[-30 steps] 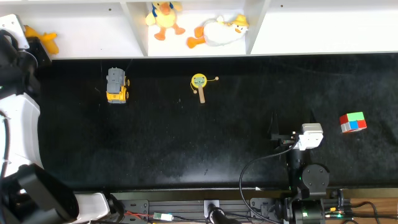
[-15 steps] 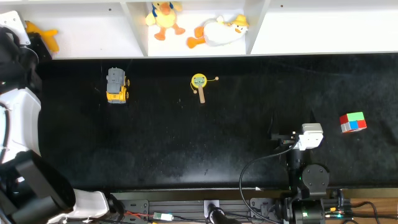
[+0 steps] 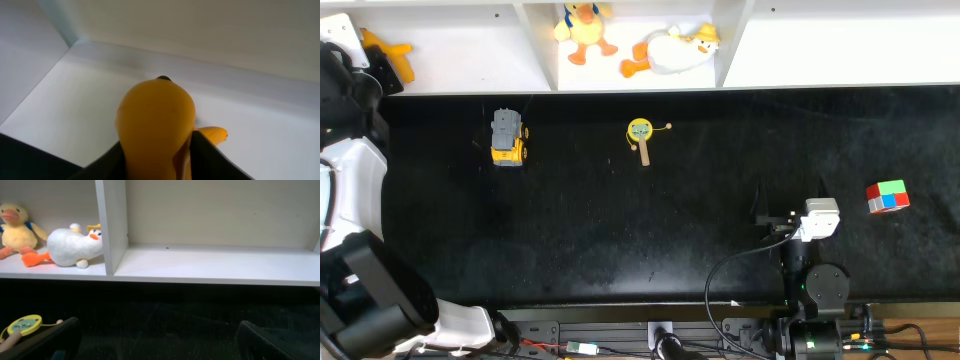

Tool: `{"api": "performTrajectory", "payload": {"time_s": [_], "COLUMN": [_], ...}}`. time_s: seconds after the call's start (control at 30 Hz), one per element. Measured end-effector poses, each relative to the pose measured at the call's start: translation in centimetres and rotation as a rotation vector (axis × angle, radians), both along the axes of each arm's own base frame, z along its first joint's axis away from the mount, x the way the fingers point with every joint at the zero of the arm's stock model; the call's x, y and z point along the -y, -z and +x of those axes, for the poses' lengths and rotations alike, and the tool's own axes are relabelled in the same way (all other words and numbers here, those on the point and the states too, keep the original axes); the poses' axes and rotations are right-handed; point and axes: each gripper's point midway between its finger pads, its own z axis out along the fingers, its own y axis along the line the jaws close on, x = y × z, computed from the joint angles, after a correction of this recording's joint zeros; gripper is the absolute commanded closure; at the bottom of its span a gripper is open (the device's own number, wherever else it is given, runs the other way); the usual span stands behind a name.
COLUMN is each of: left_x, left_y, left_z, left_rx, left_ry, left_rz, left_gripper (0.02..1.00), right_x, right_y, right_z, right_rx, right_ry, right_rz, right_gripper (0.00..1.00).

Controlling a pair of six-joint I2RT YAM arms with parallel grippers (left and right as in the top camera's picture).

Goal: Store Toys

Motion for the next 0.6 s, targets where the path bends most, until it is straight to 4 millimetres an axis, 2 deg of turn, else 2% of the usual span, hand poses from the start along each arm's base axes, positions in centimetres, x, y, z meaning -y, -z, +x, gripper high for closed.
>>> {"api": "performTrajectory", "payload": {"time_s": [0.17,0.2,0.3,0.37,0.6], "left_x": [-0.1,-0.1,-0.1,-0.03,0.0], "left_y": [-0.06,-0.09,-0.12,-0.17,-0.13], "left_z": [0.21,0.23,0.24,0.29,0.32], "left_rx": [0.009,0.01,0.011,0.013,0.012], "left_ry": [0.001,0.001,0.001,0.008,0.011], "left_rz": [0.006,0.007,0.007,0.01,0.011], "left_gripper": [0.601,0.568,0.266,0.02,0.02], "right_x": [0.01,0.01,0.01,0.01,0.01], "right_y": [-0.01,-0.01,0.0,-0.01,-0.01], "right_z": [0.0,0.0,0.0,0.0,0.0], "right_rx": [0.0,0.0,0.0,0.0,0.0], "right_ry": [0.001,0.001,0.0,0.0,0.0], "right_rz": [0.0,0.0,0.0,0.0,0.0], "right_gripper": [0.005,0.007,0.005,0.007,0.005]}}
